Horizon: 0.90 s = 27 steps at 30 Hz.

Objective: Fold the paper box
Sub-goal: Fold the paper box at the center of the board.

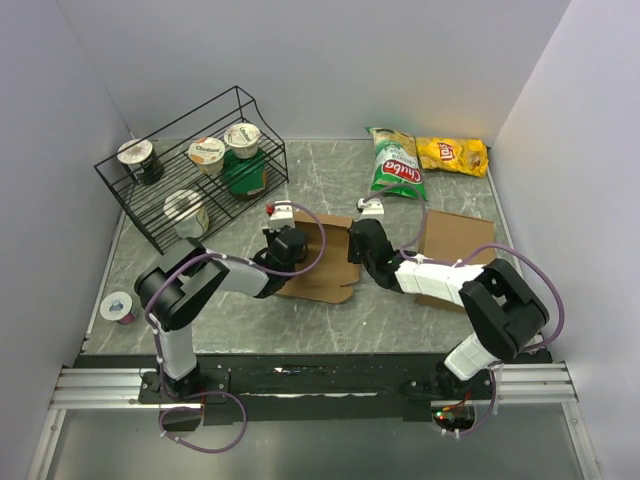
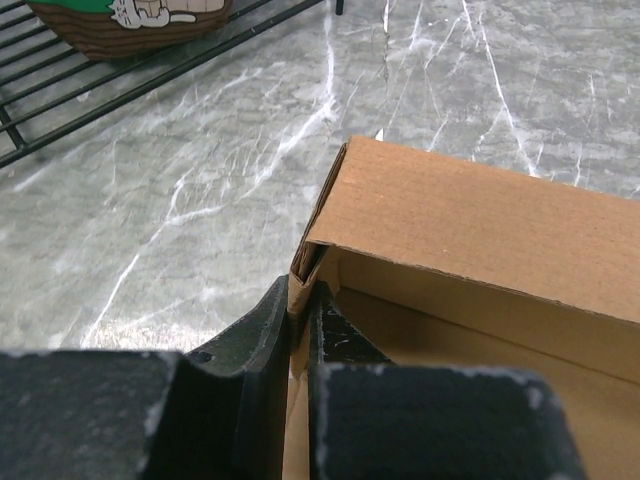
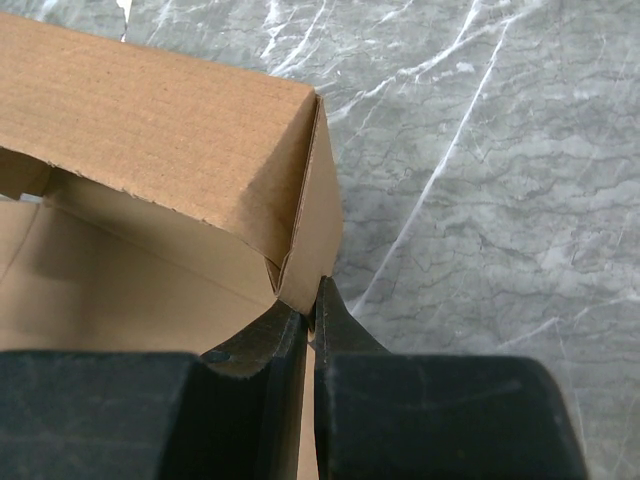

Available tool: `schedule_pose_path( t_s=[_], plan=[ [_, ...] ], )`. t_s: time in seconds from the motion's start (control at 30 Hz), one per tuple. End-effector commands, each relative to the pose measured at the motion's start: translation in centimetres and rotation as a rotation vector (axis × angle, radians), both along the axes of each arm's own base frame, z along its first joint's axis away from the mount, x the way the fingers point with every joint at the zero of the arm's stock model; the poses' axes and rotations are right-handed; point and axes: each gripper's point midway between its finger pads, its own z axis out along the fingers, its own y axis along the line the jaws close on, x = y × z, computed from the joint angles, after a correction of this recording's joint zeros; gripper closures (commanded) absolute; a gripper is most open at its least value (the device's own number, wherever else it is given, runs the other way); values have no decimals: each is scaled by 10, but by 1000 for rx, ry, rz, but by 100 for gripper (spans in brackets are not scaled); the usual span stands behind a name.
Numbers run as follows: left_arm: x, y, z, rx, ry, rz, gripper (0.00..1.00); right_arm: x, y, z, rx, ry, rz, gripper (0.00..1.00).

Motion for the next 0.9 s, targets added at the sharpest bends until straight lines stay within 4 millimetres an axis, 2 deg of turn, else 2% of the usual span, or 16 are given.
schedule_pose_path(
  t_s=[0.0, 0.03, 0.1, 0.17, 0.2, 0.27, 0.33, 0.53, 0.67, 0.8, 0.87],
  plan=[
    [-8, 66, -12, 145, 41, 224, 99, -4, -37, 9, -86, 10, -111, 100],
    [-12, 65, -14, 149, 44, 186, 99, -4, -38, 10, -86, 9, -112, 100],
    [-14, 51, -14, 103, 39, 79, 97, -5, -37, 12, -78, 2, -104, 100],
    [-22, 52, -16, 85, 54, 52, 93, -5, -36, 13, -67, -5, -98, 100],
    [-25, 48, -18, 69, 63, 23, 85, -5, -34, 14, -60, -7, -92, 100],
    [-26, 47, -15, 44, 61, 0, 78, -6, -34, 13, -58, -12, -85, 100],
    [-24, 36, -14, 9, 60, -50, 69, -10, -34, 8, -53, -3, -79, 100],
    [-13, 11, -15, -67, 56, -128, 62, -12, -32, 2, -43, 6, -66, 100],
    [-10, 6, -19, -102, 54, -120, 62, -12, -29, 4, -39, 5, -59, 100],
    [-6, 0, -19, -145, 27, -125, 53, -12, -25, 3, -41, 10, -48, 100],
    [-4, 1, -22, -145, 23, -109, 52, -12, -25, 2, -45, 11, -45, 100]
  ],
)
